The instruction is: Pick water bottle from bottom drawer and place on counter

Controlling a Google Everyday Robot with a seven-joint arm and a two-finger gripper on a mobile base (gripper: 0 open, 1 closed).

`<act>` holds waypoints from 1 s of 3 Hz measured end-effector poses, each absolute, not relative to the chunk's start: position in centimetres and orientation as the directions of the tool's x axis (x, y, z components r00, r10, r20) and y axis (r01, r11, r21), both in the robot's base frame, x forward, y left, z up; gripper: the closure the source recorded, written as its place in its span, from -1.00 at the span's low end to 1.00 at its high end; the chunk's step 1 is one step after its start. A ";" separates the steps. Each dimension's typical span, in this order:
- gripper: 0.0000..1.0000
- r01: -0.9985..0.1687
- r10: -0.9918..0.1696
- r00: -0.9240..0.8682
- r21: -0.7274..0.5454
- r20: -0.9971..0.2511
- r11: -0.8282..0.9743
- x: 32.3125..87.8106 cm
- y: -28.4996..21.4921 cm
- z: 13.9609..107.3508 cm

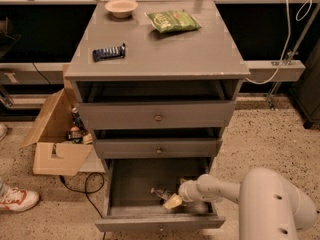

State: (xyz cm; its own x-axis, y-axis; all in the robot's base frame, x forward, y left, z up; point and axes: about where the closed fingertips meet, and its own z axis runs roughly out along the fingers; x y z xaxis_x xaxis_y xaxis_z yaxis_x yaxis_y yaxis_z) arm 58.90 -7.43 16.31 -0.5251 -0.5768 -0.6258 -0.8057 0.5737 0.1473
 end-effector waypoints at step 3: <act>0.00 -0.801 -0.599 -0.538 0.138 -0.593 0.582 58.9 -6.6 12.4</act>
Offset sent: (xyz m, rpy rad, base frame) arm 0.0006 0.0093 -0.0582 -0.0606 0.0222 -0.0096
